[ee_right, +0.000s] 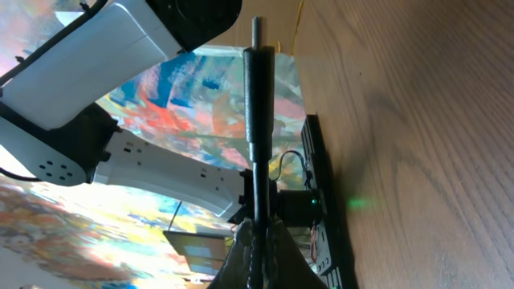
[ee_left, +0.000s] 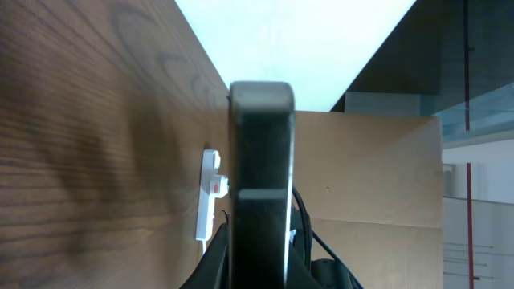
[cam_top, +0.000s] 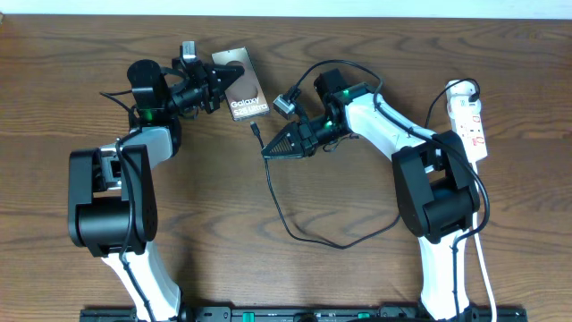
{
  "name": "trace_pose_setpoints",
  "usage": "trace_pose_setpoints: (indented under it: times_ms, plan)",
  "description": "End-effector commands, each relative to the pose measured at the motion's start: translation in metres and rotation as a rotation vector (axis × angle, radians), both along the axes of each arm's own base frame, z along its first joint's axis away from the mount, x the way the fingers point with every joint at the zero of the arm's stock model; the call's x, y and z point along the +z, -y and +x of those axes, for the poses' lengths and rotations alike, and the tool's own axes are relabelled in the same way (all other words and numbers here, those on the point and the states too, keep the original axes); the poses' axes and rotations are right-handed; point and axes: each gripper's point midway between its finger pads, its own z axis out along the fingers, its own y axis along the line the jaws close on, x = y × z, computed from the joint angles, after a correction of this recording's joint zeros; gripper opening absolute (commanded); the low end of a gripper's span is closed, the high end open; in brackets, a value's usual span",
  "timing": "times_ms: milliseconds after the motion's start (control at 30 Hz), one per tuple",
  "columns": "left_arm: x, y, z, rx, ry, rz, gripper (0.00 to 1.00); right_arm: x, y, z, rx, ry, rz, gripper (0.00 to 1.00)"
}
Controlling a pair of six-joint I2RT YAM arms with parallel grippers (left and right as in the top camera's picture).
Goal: Plug charger to phone and switch on socket
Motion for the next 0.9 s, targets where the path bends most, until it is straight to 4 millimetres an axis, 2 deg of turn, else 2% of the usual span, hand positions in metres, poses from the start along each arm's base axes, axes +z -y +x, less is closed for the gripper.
trace_pose_setpoints:
  times_ms: [0, 333, 867]
  plan:
    - [0.0089, 0.0012, 0.0011, -0.015, 0.04, 0.005, 0.07, 0.0027, 0.0016, 0.0024, -0.004, -0.023, 0.022, 0.01]
    - [0.0081, 0.0013, 0.0005, -0.016, 0.047, 0.011, 0.07, 0.0033, 0.0034, 0.0082, -0.014, -0.022, 0.022, 0.01]
    - [0.008, 0.0012, 0.0008, -0.016, 0.067, 0.022, 0.08, 0.0063, -0.0033, 0.0039, 0.005, -0.028, 0.02, 0.01]
